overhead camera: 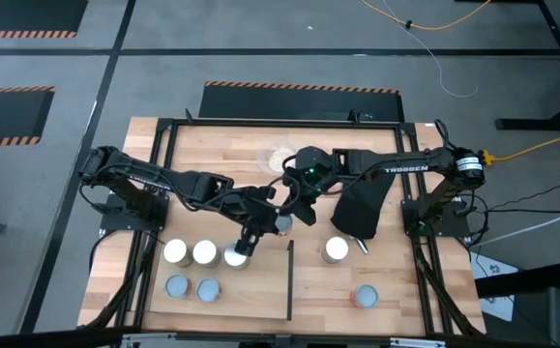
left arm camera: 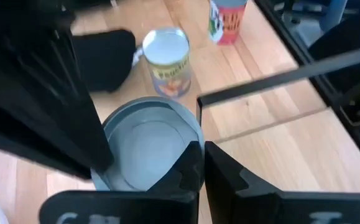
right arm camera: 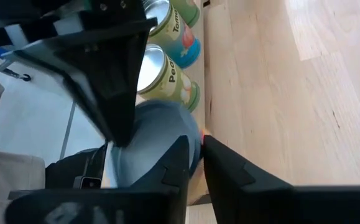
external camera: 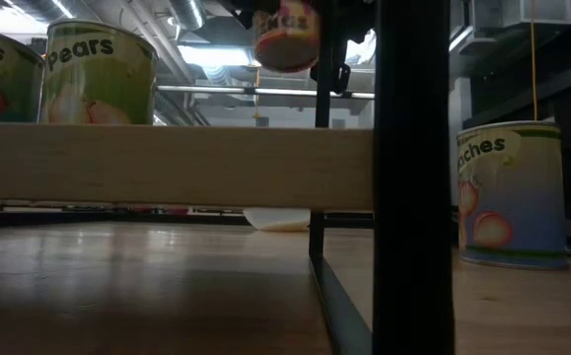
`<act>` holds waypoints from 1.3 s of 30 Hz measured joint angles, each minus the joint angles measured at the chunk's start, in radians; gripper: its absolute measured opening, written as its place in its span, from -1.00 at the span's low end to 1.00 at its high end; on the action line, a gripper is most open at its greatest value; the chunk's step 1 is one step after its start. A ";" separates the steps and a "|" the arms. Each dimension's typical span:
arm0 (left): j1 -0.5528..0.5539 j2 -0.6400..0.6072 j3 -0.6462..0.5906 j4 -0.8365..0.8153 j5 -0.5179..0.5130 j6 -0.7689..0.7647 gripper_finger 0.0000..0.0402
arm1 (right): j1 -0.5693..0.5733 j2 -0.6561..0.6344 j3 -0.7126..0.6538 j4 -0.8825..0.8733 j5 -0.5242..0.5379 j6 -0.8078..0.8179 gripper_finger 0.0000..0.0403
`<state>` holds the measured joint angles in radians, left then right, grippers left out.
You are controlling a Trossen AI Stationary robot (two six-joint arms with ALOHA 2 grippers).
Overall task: Pick and place cans onto a shelf
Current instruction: Put the top yellow canned pineapple on the shelf aligned with the other green canned pear
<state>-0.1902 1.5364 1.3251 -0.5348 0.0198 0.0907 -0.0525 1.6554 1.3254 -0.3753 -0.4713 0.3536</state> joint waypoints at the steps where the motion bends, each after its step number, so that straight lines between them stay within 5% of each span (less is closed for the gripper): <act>1: -0.001 0.000 0.000 -0.003 0.001 -0.001 -0.99 | 0.000 0.000 0.000 -0.002 -0.001 -0.007 -0.73; 13: -0.003 0.000 -0.002 -0.001 -0.014 -0.007 -0.99 | -0.029 -0.016 0.000 -0.009 -0.012 -0.023 -0.64; 23: -0.068 0.000 -0.002 0.008 -0.047 -0.032 -0.99 | -0.064 -0.229 0.000 -0.124 0.008 -0.171 -0.65; 32: -0.209 0.000 0.000 0.016 -0.177 -0.213 -0.99 | -0.024 -0.390 -0.001 -0.324 0.236 -0.259 -0.65; 39: -0.367 0.000 0.000 0.016 -0.286 -0.407 -1.00 | 0.047 -0.404 -0.002 -0.334 0.269 -0.253 -0.65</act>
<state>-0.5570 1.5364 1.3251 -0.5188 -0.2667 -0.3165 -0.0059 1.2513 1.3235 -0.7093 -0.2024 0.1009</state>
